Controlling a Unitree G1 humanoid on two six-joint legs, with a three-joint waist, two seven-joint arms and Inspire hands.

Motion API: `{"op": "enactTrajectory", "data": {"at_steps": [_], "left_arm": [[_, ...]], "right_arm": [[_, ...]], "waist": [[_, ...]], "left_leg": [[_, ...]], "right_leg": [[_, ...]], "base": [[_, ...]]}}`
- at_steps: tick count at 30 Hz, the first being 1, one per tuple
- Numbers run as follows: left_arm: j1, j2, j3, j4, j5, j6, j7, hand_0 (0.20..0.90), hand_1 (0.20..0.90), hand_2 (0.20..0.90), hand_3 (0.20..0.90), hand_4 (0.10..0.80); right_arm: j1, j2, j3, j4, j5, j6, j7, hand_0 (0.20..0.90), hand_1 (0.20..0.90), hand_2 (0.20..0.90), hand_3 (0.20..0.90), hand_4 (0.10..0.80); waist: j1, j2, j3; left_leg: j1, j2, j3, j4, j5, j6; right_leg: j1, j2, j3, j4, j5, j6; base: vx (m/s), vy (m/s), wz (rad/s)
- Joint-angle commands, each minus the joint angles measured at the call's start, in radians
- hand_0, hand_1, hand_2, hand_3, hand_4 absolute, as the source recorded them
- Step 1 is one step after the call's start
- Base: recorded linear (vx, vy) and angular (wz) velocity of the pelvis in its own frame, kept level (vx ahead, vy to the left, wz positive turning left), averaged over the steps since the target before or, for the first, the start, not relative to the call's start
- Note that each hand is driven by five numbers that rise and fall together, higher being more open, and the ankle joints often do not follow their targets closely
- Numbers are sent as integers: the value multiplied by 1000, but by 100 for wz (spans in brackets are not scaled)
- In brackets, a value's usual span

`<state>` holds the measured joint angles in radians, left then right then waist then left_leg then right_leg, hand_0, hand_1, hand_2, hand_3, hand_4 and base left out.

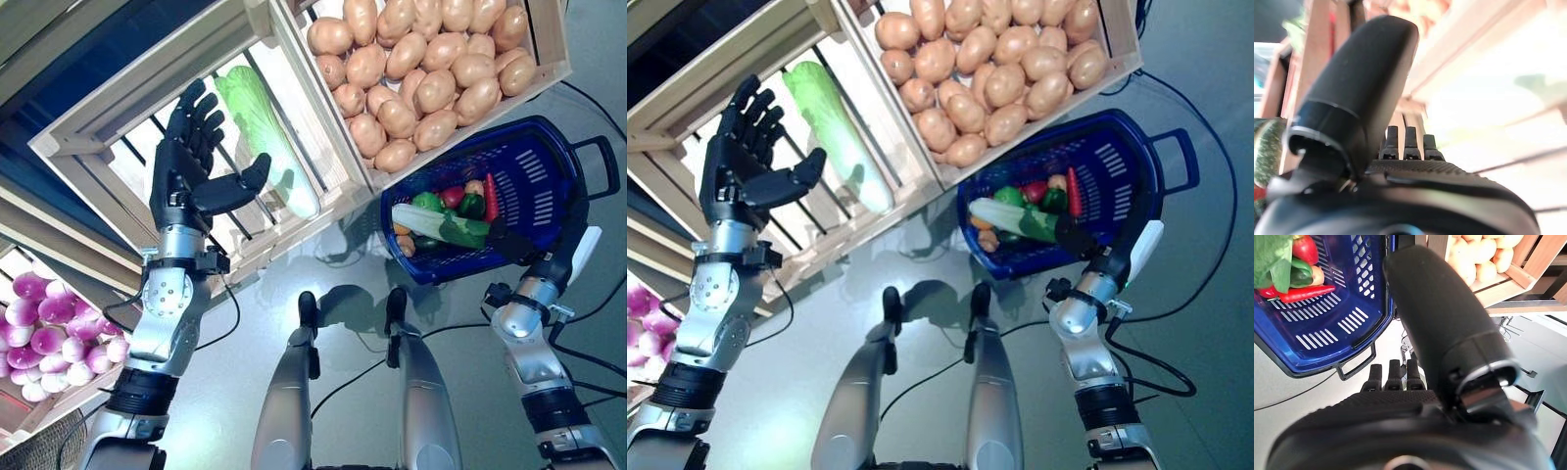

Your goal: Put vegetables into the basket

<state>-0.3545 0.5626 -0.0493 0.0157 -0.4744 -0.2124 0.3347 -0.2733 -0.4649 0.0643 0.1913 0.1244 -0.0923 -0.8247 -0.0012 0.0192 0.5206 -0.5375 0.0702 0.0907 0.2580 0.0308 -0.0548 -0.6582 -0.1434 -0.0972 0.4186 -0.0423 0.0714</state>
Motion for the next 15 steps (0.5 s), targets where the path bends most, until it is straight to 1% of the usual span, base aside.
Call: {"op": "enactTrajectory", "data": {"at_steps": [1,2,4,5,7,9,11,12,15], "left_arm": [[-41,51,130,-58,105,-28,124,900,900,900,900,800],[-40,54,130,-50,114,-30,131,900,900,900,900,800],[-43,62,128,-34,240,-23,194,900,900,900,900,800],[-50,79,125,-26,329,-1,216,900,900,900,900,800],[-80,140,111,13,490,52,267,900,900,900,900,800],[-108,214,97,61,590,106,298,900,900,900,900,800],[-143,280,83,107,647,140,306,900,900,900,900,800],[-160,311,66,130,716,171,312,900,900,900,900,800],[-215,413,3,214,820,232,327,900,900,900,900,800]], "right_arm": [[0,-73,-63,-119,-40,-128,6,900,900,900,900,800],[2,-71,-57,-120,-40,-132,3,900,900,900,900,800],[-1,-71,-48,-123,-40,-132,4,900,900,900,900,800],[-5,-76,-45,-123,-36,-134,6,900,900,900,900,800],[-24,-98,-36,-117,-21,-134,11,900,900,900,900,800],[-31,-121,-31,-107,1,-144,20,900,900,900,900,800],[-44,-148,-29,-99,17,-153,32,900,900,900,900,800],[-44,-160,-23,-91,22,-162,35,900,900,900,900,800],[-55,-191,-14,-67,41,-183,50,900,900,900,900,800]], "waist": [[-5,3,-1],[-4,2,-1],[-6,0,-1],[-7,0,-1],[-10,0,-1],[-15,1,-1],[-22,5,-1],[-26,7,-1],[-38,16,-1]], "left_leg": [[-69,-30,-13,65,-18,-12],[-71,-29,-15,57,-11,-15],[-69,-27,-17,37,-2,-21],[-69,-26,-15,29,2,-22],[-68,-23,-11,12,12,-26],[-66,-18,-6,9,17,-31],[-71,-15,2,5,26,-32],[-67,-13,7,10,17,-35],[-69,-13,12,16,17,-41]], "right_leg": [[76,36,-56,-27,-43,-23],[73,38,-55,-31,-40,-22],[75,42,-54,-42,-40,-19],[74,43,-54,-47,-39,-19],[71,46,-51,-57,-34,-19],[71,45,-47,-57,-34,-18],[60,45,-43,-59,-28,-20],[61,42,-40,-50,-38,-19],[51,36,-34,-40,-41,-16]], "base": [[0,0,0],[40,-2,1],[17,0,0],[0,0,0],[-13,17,1],[-19,57,-1],[-35,74,-4],[-17,81,-3],[-18,92,-3]]}}
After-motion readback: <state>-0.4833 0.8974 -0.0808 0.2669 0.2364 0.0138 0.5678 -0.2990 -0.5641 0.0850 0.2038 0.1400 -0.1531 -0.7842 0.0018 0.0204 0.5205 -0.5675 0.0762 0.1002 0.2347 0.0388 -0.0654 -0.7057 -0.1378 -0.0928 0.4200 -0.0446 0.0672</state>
